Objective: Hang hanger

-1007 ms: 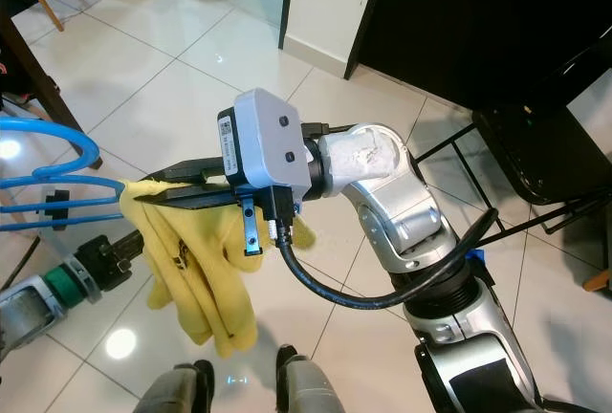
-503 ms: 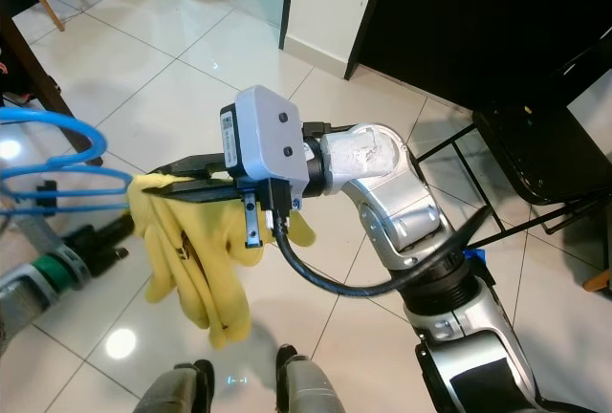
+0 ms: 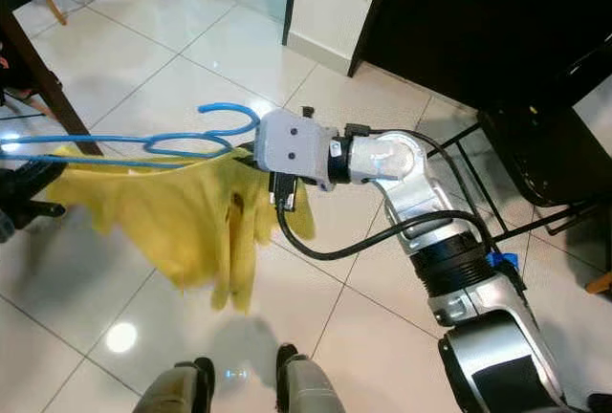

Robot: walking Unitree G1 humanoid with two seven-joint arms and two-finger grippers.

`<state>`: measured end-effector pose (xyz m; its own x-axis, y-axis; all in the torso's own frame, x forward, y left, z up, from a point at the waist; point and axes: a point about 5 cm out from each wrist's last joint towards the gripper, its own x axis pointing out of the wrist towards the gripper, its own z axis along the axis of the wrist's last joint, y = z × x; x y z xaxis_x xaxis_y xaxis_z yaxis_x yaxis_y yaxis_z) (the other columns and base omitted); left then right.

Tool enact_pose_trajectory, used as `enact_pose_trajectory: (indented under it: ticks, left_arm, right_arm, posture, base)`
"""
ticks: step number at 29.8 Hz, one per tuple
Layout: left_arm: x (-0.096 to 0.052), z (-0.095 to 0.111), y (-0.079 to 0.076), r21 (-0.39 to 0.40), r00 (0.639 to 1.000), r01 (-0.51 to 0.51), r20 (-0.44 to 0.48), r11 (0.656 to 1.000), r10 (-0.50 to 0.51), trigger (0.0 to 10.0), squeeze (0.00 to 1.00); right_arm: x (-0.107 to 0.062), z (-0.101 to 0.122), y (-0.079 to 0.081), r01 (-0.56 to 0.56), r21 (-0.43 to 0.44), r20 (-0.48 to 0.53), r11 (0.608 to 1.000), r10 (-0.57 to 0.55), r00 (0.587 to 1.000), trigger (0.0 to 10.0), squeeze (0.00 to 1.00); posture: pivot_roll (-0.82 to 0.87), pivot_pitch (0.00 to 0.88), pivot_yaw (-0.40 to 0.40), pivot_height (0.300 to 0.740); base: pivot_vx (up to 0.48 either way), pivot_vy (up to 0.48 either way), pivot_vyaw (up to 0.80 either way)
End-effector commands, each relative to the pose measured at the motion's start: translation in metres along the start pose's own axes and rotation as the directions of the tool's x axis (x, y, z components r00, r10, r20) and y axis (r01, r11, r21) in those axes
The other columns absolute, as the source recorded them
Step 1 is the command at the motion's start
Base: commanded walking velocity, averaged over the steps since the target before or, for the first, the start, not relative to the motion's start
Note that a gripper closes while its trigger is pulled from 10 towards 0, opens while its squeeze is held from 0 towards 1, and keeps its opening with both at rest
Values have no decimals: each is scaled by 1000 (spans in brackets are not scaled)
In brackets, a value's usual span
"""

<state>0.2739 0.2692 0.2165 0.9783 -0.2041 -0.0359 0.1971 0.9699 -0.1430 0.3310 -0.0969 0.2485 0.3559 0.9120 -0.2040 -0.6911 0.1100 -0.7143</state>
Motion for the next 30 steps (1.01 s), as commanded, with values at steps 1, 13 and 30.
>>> enact_pose_trajectory:
  ticks: [1, 13, 30]
  left_arm:
    - [-3, -8, 10, -15, 998, -58, -18, 998, 58, 10000, 0]
    - [-2, -14, 21, -30, 985, -170, -31, 985, 169, 10000, 0]
    - [14, 20, 1, -41, 995, -60, 83, 997, 64, 10000, 0]
  right_arm:
    - [-9, 0, -5, 23, 0, 20, 1000, -23, 1000, 0, 0]
    - [-39, -19, -14, 57, -43, -71, 997, -60, 996, 0, 0]
    - [-17, -36, 13, -106, -93, -171, 990, 89, 981, 0, 0]
  posture:
    - [49, 177, -6, 740]
    - [48, 164, -4, 740]
    - [47, 156, 2, 740]
  base:
    - [0, 0, 0]
    - [0, 0, 0]
    - [0, 0, 0]
